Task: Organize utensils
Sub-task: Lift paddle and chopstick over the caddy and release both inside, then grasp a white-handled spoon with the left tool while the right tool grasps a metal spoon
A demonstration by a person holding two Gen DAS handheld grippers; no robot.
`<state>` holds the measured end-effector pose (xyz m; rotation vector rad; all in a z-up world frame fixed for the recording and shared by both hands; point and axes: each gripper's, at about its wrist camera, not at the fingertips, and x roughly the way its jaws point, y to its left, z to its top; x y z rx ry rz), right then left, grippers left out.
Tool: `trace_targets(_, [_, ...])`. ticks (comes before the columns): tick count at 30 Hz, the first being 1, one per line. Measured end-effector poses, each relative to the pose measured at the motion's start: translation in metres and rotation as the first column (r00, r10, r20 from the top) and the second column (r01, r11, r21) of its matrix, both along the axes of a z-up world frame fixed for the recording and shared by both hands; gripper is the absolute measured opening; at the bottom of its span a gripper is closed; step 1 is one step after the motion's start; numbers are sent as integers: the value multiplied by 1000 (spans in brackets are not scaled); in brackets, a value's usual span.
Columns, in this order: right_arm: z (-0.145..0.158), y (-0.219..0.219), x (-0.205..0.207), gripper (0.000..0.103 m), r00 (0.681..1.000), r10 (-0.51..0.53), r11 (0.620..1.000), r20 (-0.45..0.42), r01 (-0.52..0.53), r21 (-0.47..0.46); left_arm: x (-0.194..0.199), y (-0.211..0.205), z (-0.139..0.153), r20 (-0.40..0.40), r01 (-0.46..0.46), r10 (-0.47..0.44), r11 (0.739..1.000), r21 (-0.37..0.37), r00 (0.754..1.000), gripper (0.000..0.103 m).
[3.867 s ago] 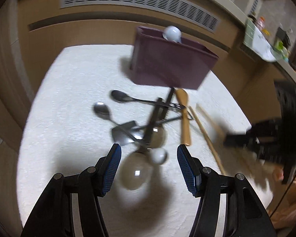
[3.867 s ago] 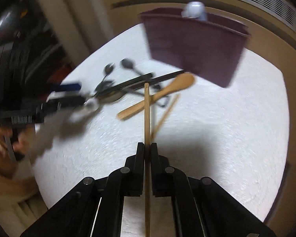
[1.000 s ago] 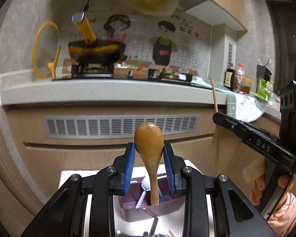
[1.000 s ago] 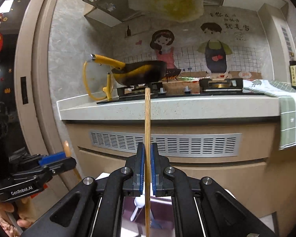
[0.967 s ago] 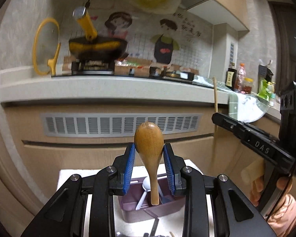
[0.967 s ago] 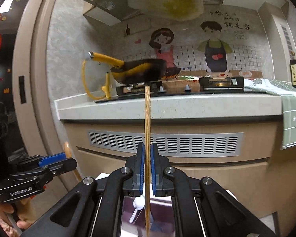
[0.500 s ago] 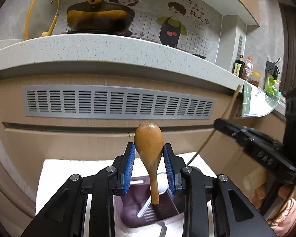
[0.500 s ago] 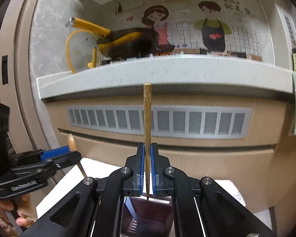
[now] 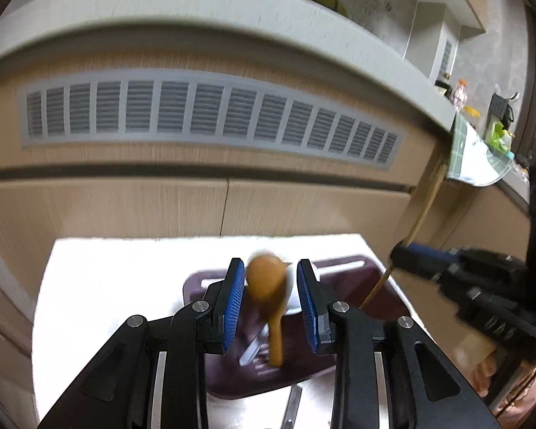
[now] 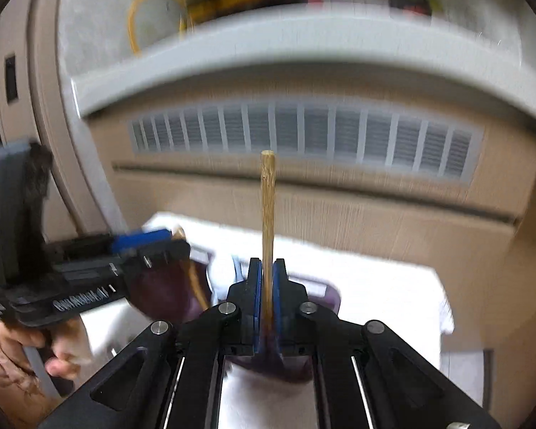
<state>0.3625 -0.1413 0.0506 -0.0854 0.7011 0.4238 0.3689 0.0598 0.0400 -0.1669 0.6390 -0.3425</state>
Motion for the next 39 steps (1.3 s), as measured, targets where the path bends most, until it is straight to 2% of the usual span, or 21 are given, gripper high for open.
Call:
trace_targets(3, [-16,1,0,39,999,14,1000,-41,-15,-20,-9,3,-1,-1,-5,5,1000,8,1000,35])
trace_targets(5, [-18,-1,-10,43,1000,6,999,-21,-7,-46,-22,8,3,7,-17,17,1000,12,1000,41])
trace_targets(7, [-19,-3,-22,49,1000,-3,997,-7,2,-74,-36,17,3,12,-39,39,999,18,999,51])
trace_targets(8, [-20,-5,-28,52,1000,-9,997,-6,8,-82,-44,20,1,7,-52,51,998,29,999,53])
trace_targets(10, [-25,-9,-43,73,1000,-18,995,-16,17,-100,-57,24,-3,-7,-69,69,997,42,998,53])
trace_targets(12, [-32,-10,-57,84,999,-23,993,-28,20,-118,-72,26,-12,-37,-78,81,995,54,996,54])
trace_targets(18, [-72,3,-98,87,994,-33,974,-105,9,-225,-123,24,-49,-141,-104,115,991,87,983,58])
trace_targets(20, [-83,9,-109,91,993,-24,966,-114,-6,-259,-137,23,-61,-173,-100,115,990,97,978,62])
trace_targets(22, [-89,14,-115,101,993,-19,959,-117,-15,-282,-151,25,-72,-203,-97,118,989,108,972,62])
trace_targets(26, [-86,33,-121,101,996,34,948,-81,-58,-312,-172,34,-86,-243,-116,138,988,101,960,62])
trace_targets(27, [-85,40,-121,101,994,70,948,-83,-92,-304,-176,36,-88,-246,-122,144,987,101,959,65])
trace_targets(29, [-80,55,-114,95,982,158,946,-104,-180,-269,-183,41,-89,-244,-133,155,986,106,957,68])
trace_targets(31, [-79,74,-107,60,963,233,936,-138,-261,-238,-187,46,-90,-245,-143,164,984,103,956,69])
trace_targets(32, [-80,82,-103,55,953,258,930,-157,-289,-229,-189,51,-91,-246,-153,173,983,97,954,69])
trace_targets(36, [-95,131,-82,53,896,380,886,-231,-424,-187,-194,69,-91,-254,-183,195,981,71,947,69])
trace_targets(39, [-107,159,-72,51,893,395,854,-215,-444,-272,-198,80,-91,-260,-203,213,977,63,942,69])
